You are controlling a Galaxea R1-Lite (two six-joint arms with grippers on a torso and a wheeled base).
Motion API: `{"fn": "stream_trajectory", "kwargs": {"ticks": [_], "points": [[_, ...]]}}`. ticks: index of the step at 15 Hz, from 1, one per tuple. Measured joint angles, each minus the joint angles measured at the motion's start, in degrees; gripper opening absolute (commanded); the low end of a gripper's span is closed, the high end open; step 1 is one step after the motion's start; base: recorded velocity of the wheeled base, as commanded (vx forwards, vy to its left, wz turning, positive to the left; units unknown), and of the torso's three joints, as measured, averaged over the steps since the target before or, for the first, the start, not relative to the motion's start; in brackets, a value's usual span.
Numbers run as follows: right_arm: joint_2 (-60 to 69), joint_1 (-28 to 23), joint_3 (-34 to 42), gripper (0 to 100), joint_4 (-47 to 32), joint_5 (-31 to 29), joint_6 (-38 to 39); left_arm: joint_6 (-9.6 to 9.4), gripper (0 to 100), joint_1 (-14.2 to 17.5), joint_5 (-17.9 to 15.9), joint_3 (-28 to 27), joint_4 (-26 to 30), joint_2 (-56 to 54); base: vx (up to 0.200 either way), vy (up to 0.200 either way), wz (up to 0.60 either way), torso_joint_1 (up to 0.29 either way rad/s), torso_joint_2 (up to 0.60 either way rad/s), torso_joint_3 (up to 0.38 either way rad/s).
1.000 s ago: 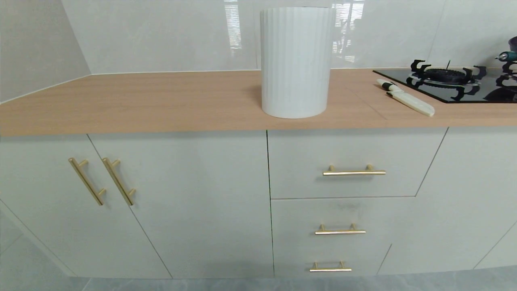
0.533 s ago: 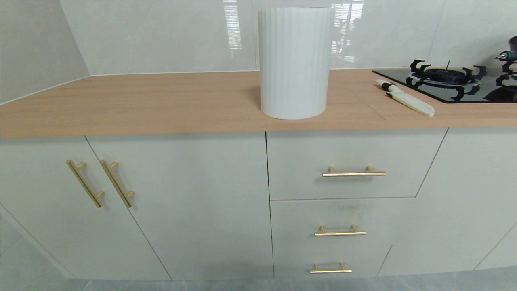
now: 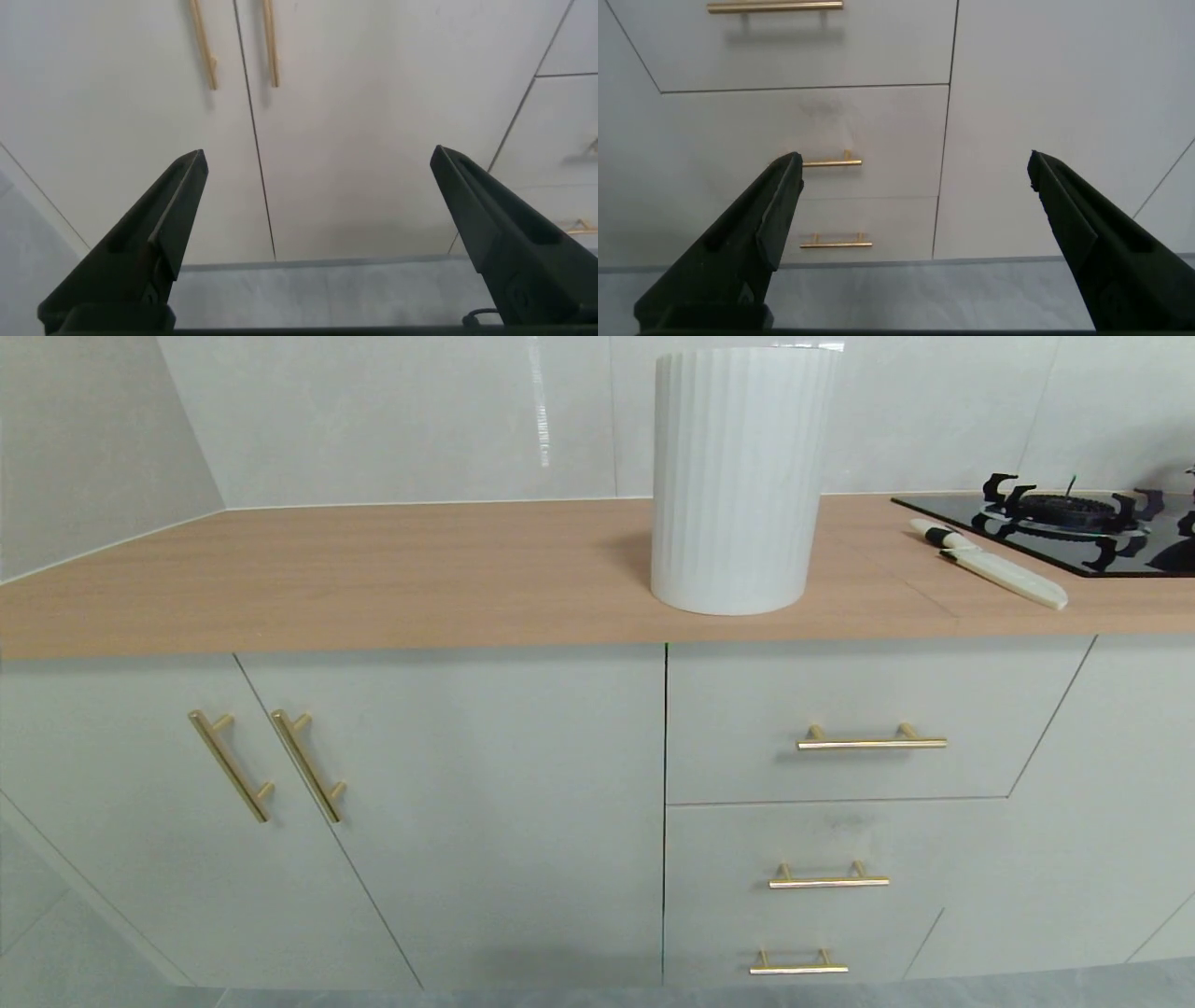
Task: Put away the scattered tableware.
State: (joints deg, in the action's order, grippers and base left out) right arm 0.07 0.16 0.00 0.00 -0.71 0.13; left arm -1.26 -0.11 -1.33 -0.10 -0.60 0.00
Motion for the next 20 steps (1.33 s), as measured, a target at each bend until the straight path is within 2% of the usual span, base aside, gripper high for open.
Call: {"fn": "stream_trajectory", "kwargs": {"ticks": [4,15,20], "points": [[0.00,0.00,0.00,100,0.00,0.00,0.00,0.11,100,0.04,0.10,0.00,-0.02,0.00,0.150,0.000,0.00,0.001,0.00,0.003],[0.00,0.00,0.00,100,0.00,0.00,0.09,0.11,100,0.01,0.05,0.00,0.02,0.00,0.000,0.000,0.00,0.000,0.00,0.000],[0.00,0.00,0.00,100,0.00,0.00,0.09,0.11,100,0.01,0.02,0.02,0.05,0.00,0.000,0.000,0.00,0.029,-0.23,-0.267]]}}
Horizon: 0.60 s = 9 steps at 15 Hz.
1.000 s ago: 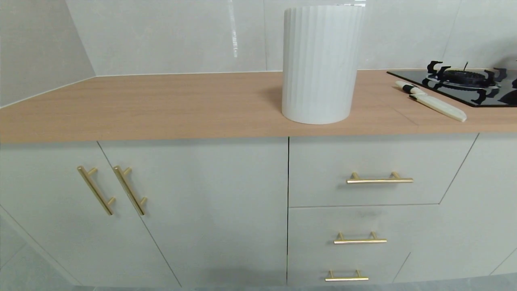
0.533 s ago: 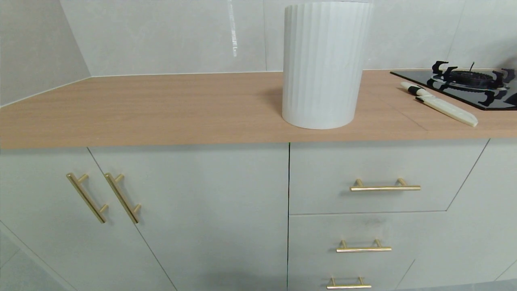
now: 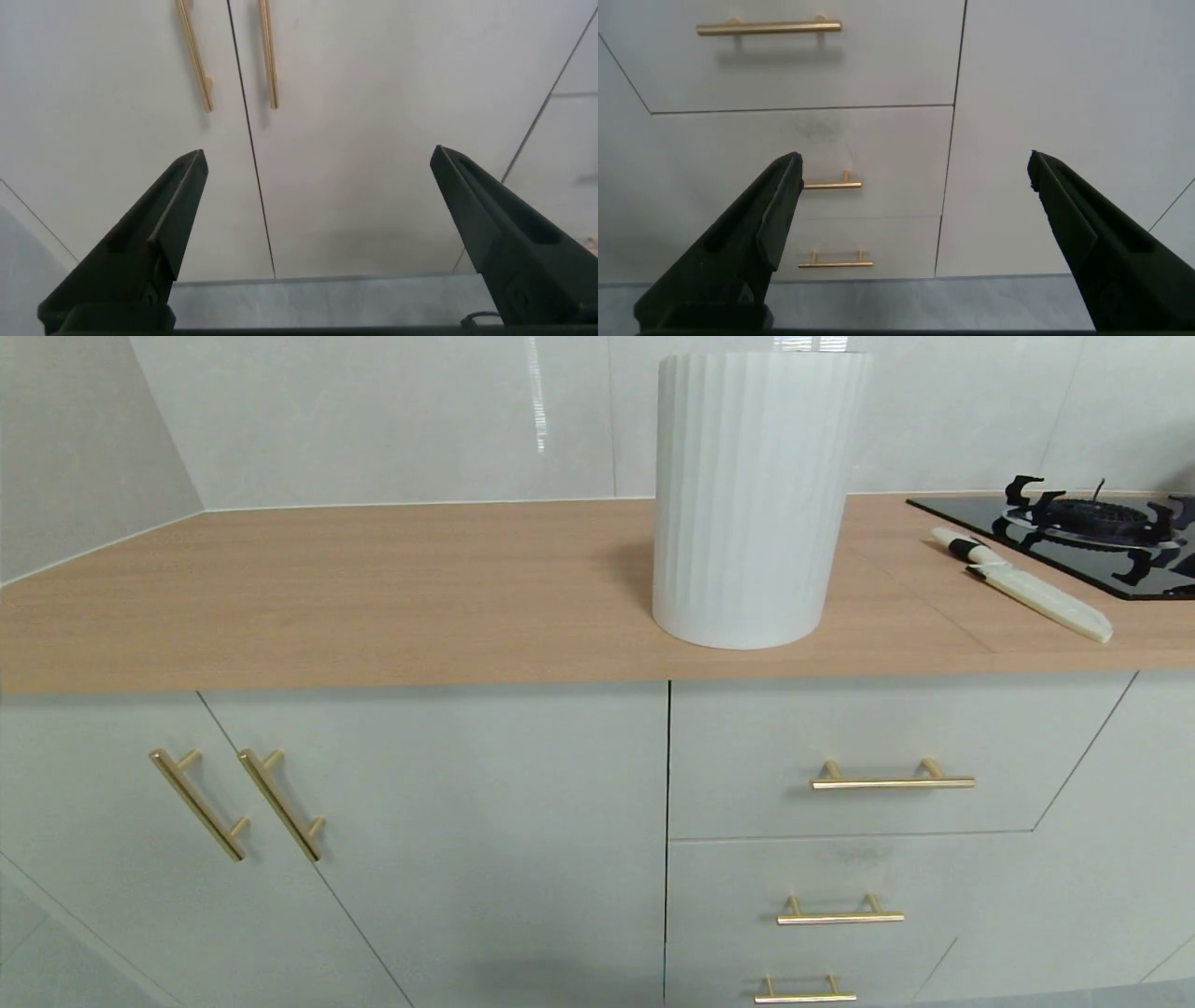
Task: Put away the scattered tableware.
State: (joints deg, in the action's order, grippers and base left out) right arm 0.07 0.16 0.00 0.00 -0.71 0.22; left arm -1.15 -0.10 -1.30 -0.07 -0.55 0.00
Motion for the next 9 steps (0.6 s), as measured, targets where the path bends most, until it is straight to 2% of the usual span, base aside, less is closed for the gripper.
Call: {"fn": "stream_trajectory", "kwargs": {"ticks": [5,9], "points": [[0.00,0.00,0.00,100,0.00,0.00,0.02,0.00,100,0.00,0.05,-0.02,-0.05,0.00,0.000,0.000,0.00,0.101,-0.50,-0.343],[0.00,0.00,0.00,100,0.00,0.00,0.05,0.00,100,0.02,0.07,-0.02,-0.07,0.00,0.000,0.000,0.00,0.151,-0.46,-0.321]]}}
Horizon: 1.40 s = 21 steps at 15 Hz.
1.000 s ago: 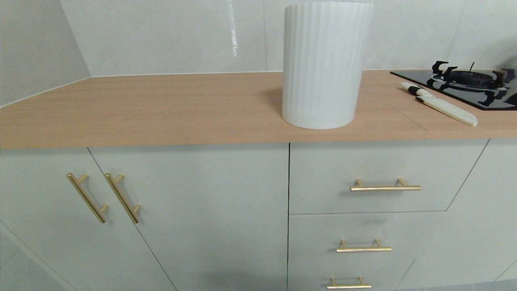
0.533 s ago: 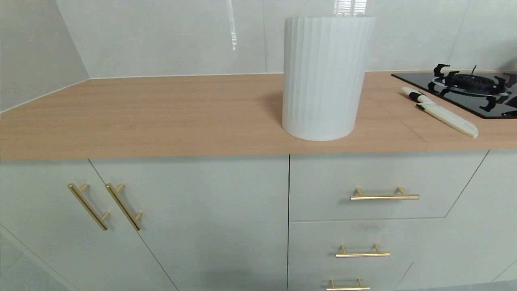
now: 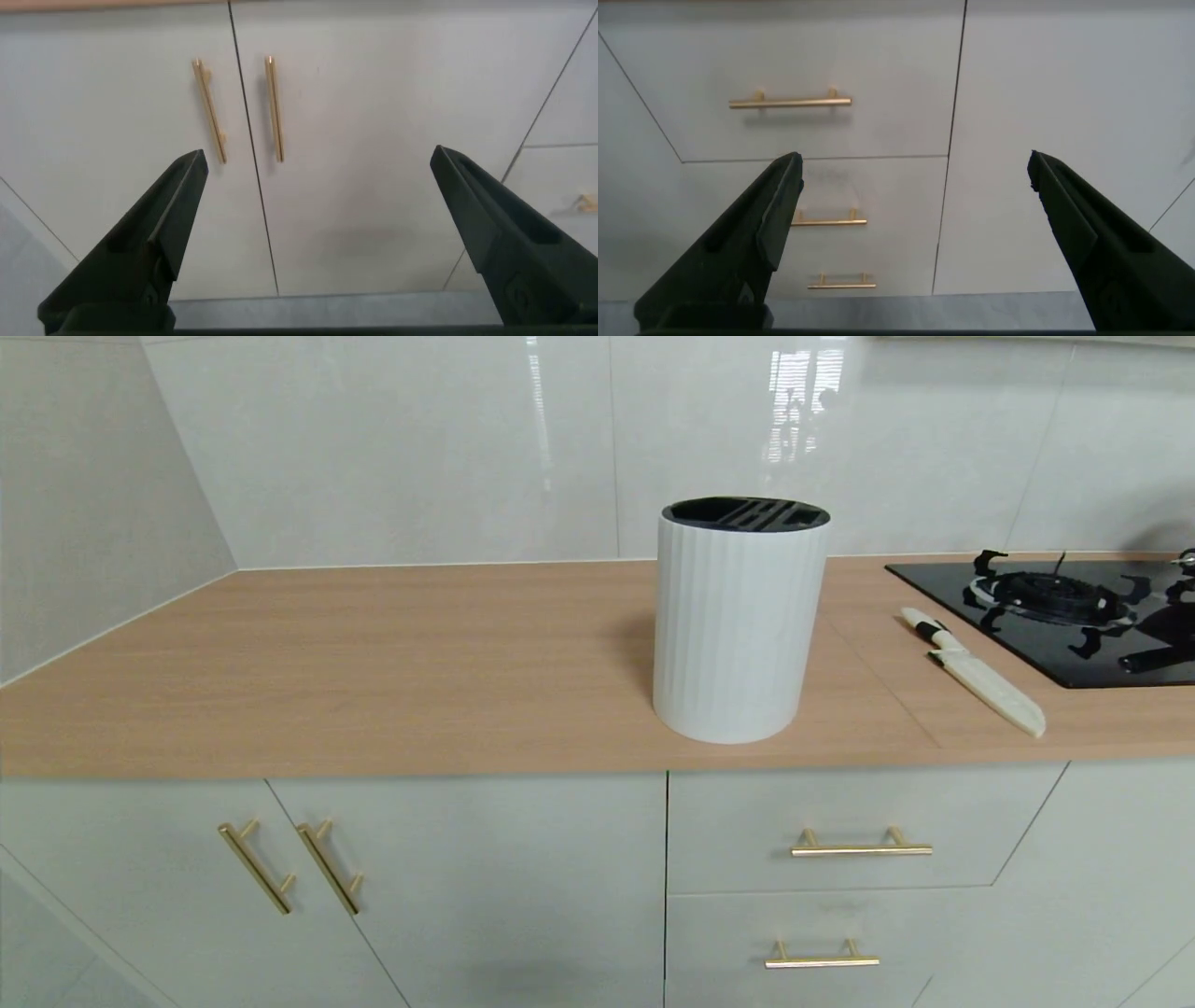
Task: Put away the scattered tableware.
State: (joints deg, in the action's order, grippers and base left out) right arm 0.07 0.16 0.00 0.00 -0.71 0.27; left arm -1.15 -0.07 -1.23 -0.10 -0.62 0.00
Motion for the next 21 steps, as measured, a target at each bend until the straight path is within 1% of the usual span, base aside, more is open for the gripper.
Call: {"fn": "stream_trajectory", "kwargs": {"ticks": [11,21], "points": [[0.00,0.00,0.00,100,0.00,0.02,0.00,0.02,100,-0.02,0.09,0.00,0.00,0.00,0.000,0.000,0.00,0.191,-0.50,-0.309],[0.00,0.00,0.00,100,-0.02,0.00,0.02,-0.05,100,-0.02,0.11,0.00,-0.02,0.00,0.000,0.000,0.00,0.254,-0.57,-0.319]]}}
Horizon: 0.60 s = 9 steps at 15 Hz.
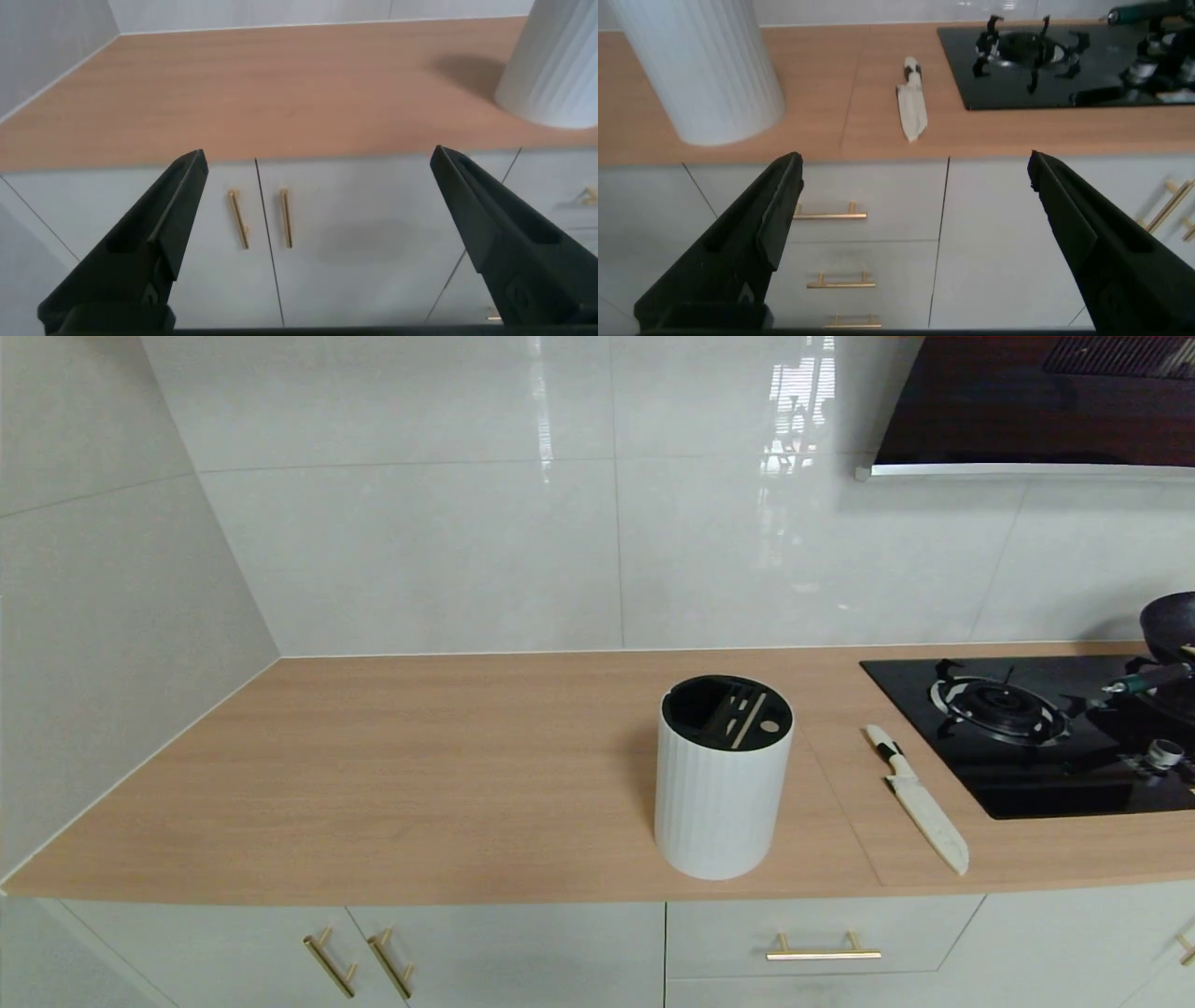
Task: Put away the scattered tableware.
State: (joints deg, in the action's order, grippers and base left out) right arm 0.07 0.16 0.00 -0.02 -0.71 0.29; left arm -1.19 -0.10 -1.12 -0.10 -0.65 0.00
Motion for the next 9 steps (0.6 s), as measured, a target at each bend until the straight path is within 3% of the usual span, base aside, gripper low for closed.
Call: {"fn": "stream_trajectory", "kwargs": {"ticks": [7,9], "points": [[0.00,0.00,0.00,100,0.02,-0.05,0.04,0.05,100,0.00,0.00,0.00,0.05,0.00,0.000,0.000,0.00,0.182,-0.40,-0.215],[0.00,0.00,0.00,100,0.02,-0.05,0.06,0.05,100,0.02,-0.02,0.00,0.07,0.00,0.000,0.000,0.00,0.059,-0.12,-0.061]]}}
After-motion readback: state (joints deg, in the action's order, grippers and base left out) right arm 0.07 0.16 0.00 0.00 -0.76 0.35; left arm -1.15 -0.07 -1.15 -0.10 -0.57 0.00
